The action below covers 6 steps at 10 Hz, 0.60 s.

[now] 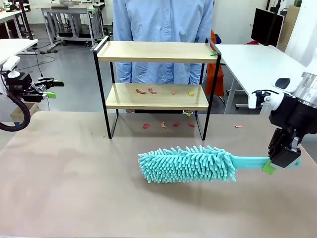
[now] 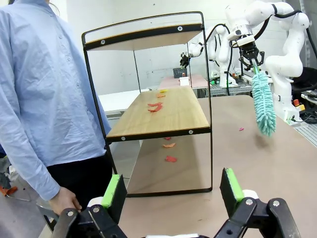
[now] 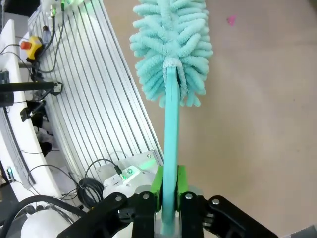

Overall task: Clean the shelf.
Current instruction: Clean the specific section of the Shelf indicated by the human with the Duster.

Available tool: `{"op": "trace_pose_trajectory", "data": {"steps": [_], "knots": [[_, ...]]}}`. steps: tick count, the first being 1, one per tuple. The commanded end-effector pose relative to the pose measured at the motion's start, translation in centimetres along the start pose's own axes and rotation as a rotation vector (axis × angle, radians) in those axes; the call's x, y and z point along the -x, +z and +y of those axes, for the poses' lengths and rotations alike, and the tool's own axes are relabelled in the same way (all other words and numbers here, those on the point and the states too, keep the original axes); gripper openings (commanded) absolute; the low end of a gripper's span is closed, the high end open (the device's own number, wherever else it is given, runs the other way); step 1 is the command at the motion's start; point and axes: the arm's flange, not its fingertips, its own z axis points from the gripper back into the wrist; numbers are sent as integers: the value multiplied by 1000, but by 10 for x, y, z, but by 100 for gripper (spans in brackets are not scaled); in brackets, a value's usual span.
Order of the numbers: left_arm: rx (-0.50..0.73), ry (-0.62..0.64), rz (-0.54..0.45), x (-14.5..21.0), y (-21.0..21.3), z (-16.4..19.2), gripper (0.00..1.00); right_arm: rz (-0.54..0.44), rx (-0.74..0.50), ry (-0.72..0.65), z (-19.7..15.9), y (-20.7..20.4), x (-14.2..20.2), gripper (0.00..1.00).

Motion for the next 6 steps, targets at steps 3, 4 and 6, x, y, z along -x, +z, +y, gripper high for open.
{"op": "trace_pose_trajectory", "data": {"steps": [3,4,6], "knots": [[5,-4,7,-1,0,-1,100,4,-4,16,3,-3,-3,13],[5,-4,7,-1,0,-1,100,4,-4,16,3,-3,-3,13],[5,-4,7,-1,0,-1,100,4,-4,16,3,-3,-3,13]]}}
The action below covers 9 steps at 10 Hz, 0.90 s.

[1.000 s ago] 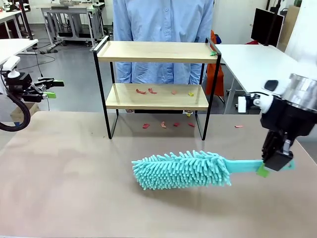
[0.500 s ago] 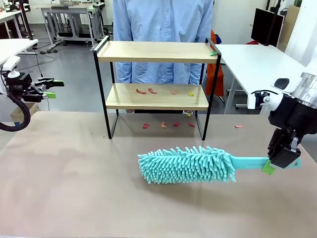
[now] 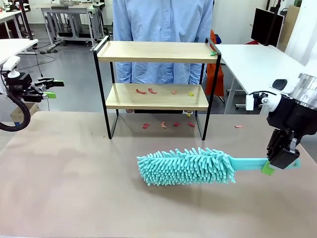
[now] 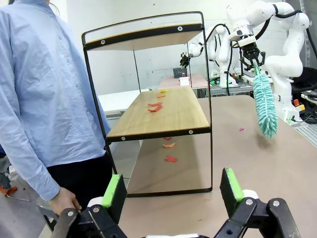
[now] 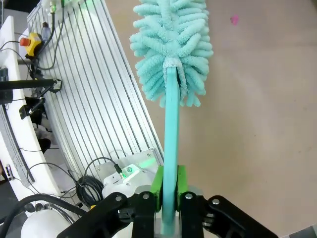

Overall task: Clean the shelf.
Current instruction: Clean the specific section of the Shelf indicated by the human with the Duster.

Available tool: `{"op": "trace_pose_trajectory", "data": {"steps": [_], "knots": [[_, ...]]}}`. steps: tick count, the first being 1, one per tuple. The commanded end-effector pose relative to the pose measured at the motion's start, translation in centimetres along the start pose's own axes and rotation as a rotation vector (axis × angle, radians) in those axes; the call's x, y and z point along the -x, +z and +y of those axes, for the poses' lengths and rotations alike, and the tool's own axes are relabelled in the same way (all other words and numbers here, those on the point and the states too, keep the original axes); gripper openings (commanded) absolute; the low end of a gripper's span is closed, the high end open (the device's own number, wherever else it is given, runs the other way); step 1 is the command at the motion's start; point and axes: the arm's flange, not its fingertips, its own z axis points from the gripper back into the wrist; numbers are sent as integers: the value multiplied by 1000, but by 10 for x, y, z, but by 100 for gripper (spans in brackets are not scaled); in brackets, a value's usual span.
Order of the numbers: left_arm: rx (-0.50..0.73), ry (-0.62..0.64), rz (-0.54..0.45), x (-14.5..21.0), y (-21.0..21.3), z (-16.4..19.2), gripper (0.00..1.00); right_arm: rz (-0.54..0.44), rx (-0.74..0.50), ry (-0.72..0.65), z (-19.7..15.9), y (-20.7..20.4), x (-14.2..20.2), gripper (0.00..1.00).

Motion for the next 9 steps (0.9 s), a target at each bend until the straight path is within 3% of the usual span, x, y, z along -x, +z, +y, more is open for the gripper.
{"op": "trace_pose_trajectory", "data": {"steps": [1,9], "knots": [[5,-4,7,-1,0,-1,100,-8,-7,7,0,-1,0,13],[5,-4,7,-1,0,-1,100,-8,-7,7,0,-1,0,13]]}}
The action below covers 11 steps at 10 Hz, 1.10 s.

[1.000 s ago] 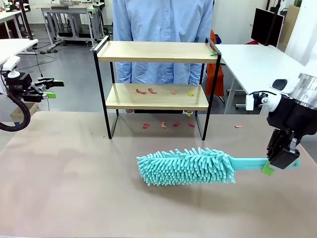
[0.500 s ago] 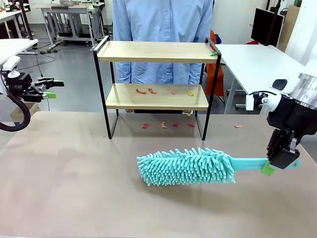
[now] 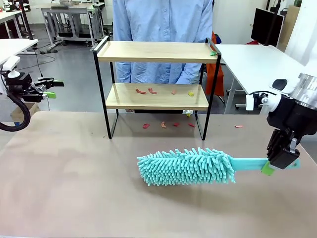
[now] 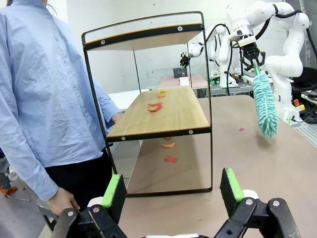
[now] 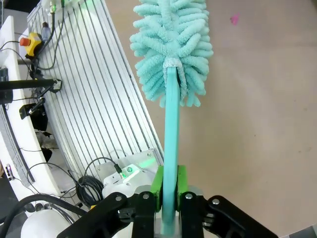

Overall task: Clean the shelf.
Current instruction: Clean the specific section of the Shelf indicated by the human with the Duster.

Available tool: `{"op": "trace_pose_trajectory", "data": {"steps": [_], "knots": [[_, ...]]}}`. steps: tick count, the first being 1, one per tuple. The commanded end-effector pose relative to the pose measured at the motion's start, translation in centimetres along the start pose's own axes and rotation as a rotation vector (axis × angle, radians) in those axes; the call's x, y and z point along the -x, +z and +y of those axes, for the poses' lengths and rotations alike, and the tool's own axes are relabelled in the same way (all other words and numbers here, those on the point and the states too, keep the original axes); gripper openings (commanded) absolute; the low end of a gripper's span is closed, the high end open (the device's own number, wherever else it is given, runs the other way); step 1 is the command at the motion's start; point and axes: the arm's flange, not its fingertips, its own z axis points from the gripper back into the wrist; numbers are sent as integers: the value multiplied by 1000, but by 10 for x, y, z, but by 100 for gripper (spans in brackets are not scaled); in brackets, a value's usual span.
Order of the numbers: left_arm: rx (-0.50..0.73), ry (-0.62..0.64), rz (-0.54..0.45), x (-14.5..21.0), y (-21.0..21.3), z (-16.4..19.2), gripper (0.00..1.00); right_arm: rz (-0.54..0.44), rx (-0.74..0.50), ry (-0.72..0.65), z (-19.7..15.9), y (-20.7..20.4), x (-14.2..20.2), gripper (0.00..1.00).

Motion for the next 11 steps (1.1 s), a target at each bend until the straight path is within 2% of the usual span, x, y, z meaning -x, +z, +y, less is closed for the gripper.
{"op": "trace_pose_trajectory", "data": {"steps": [1,11], "knots": [[5,-4,7,-1,0,-1,100,-8,-7,7,0,-1,0,13],[5,-4,7,-1,0,-1,100,-8,-7,7,0,-1,0,13]]}}
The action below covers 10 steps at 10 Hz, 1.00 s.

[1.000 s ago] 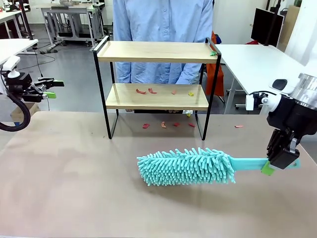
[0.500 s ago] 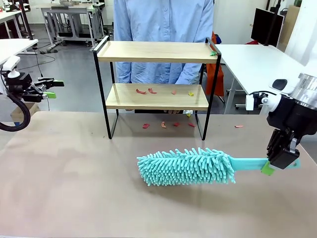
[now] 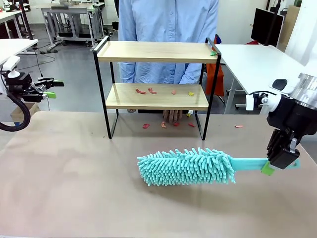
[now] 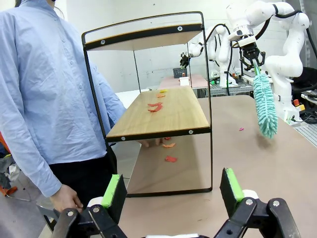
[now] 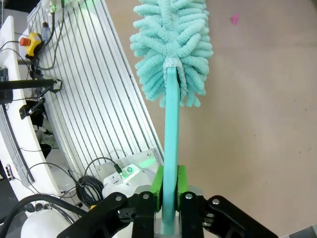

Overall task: Clean the shelf.
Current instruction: Clean the specific section of the Shelf indicated by the human with the Duster.

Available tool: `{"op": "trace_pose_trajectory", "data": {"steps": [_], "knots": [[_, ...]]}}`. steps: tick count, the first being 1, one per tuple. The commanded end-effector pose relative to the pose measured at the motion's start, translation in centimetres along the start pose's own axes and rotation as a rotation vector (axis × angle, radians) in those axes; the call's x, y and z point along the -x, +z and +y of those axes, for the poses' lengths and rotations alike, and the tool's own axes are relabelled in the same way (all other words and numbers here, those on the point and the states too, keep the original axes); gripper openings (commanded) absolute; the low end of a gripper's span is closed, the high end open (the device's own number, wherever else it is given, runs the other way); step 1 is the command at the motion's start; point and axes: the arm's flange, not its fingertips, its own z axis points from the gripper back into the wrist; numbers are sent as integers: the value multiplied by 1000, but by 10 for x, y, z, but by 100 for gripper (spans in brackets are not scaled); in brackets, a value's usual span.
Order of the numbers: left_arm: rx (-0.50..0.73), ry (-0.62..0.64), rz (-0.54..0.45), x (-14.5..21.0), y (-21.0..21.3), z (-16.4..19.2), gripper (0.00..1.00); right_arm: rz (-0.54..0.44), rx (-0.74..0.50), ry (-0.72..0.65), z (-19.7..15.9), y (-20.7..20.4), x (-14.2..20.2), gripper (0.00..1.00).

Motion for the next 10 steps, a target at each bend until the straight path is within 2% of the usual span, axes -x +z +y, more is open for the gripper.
{"op": "trace_pose_trajectory", "data": {"steps": [1,10], "knots": [[5,-4,7,-1,0,-1,100,-8,-7,7,0,-1,0,13],[5,-4,7,-1,0,-1,100,-8,-7,7,0,-1,0,13]]}}
